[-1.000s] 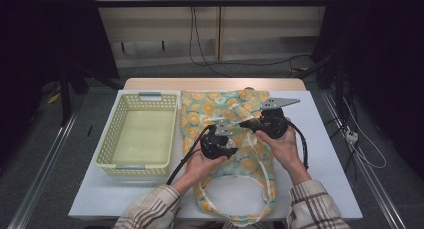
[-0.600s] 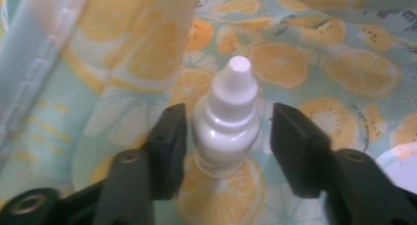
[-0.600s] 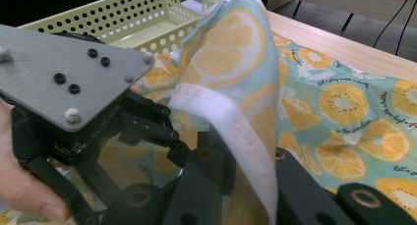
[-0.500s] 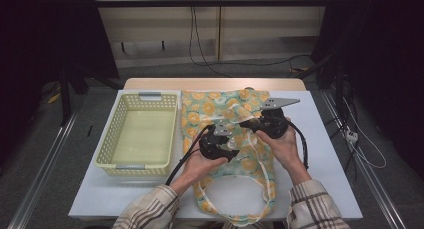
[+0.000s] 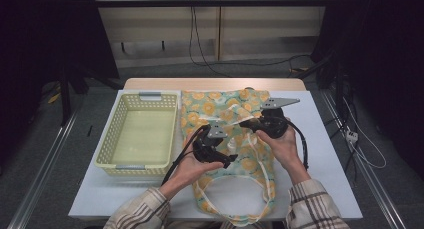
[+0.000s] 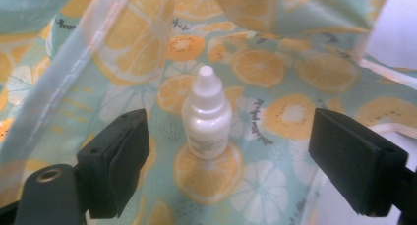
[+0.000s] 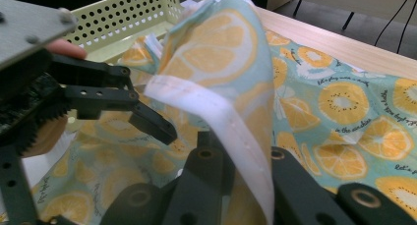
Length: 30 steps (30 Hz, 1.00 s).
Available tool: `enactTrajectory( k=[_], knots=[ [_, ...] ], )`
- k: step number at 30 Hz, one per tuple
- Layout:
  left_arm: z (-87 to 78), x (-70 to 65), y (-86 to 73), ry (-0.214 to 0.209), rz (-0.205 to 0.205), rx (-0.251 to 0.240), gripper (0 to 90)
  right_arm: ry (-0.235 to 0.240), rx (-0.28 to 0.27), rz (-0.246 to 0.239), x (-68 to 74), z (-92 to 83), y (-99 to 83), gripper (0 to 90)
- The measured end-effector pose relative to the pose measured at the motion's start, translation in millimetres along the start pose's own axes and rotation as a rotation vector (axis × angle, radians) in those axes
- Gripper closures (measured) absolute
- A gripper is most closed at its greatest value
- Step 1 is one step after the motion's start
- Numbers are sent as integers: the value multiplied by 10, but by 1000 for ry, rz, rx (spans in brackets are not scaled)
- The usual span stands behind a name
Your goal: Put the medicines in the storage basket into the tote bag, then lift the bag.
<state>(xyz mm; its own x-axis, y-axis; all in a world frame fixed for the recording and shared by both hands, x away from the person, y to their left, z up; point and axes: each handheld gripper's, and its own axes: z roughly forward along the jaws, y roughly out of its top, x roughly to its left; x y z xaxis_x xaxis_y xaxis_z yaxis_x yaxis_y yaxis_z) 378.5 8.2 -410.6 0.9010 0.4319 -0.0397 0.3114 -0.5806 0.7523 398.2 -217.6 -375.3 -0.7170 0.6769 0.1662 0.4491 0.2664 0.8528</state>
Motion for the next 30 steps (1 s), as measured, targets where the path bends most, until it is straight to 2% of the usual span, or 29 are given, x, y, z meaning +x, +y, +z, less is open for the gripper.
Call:
enactTrajectory(
  k=[4, 5, 6, 9, 11, 12, 13, 16, 19, 21, 22, 23, 24, 25, 27, 28, 30],
  knots=[
    [-68, -51, 9, -8, -4, -11, 119, -2, -4, -4, 1, -21, 5, 900],
    [-87, -82, 15, 23, -1, 1, 109, -2, -4, -4, -1, -24, 3, 900],
    [-95, -81, 13, -12, 8, -6, 107, -2, -4, -4, -3, -27, 0, 900],
    [-143, -128, 1, 1, 14, -1, 108, -5, -7, -4, -4, -37, 2, 900],
    [-183, -142, -29, 6, 8, -17, 122, -4, -7, -6, 1, -32, 4, 900],
    [-198, -163, -46, 32, 2, -19, 122, -2, -6, -6, 4, -27, 3, 900],
    [-217, -161, -65, 19, -1, -18, 121, -1, -5, -6, 6, -22, 2, 900],
    [-264, -183, -124, 16, -14, -30, 122, 4, -3, -6, 13, -11, 1, 900],
    [-294, -208, -175, 19, -6, -12, 152, 5, -2, -6, 14, -5, 2, 900],
    [-285, -219, -185, -7, -7, 0, 170, 5, -10, -1, 16, 3, 13, 900],
    [-285, -222, -192, -7, 16, 13, 171, 7, -11, -2, 22, 10, 19, 900],
    [-284, -227, -208, -8, 22, 14, 178, 8, -9, -5, 26, 14, 22, 900],
    [-284, -245, -225, 8, 16, 26, 179, 7, -7, -7, 26, 16, 22, 900],
    [-282, -247, -251, 3, 17, 43, 179, 7, -4, -6, 21, 15, 18, 900],
    [-243, -248, -323, -44, -1, 59, 195, 2, -4, 1, 1, 7, 10, 900],
    [-229, -250, -358, -53, -20, 63, 225, 0, -5, 5, -7, 3, 6, 900],
    [-208, -257, -408, -61, -19, 74, 231, 2, -4, 4, -5, 5, 0, 900]
  ],
)
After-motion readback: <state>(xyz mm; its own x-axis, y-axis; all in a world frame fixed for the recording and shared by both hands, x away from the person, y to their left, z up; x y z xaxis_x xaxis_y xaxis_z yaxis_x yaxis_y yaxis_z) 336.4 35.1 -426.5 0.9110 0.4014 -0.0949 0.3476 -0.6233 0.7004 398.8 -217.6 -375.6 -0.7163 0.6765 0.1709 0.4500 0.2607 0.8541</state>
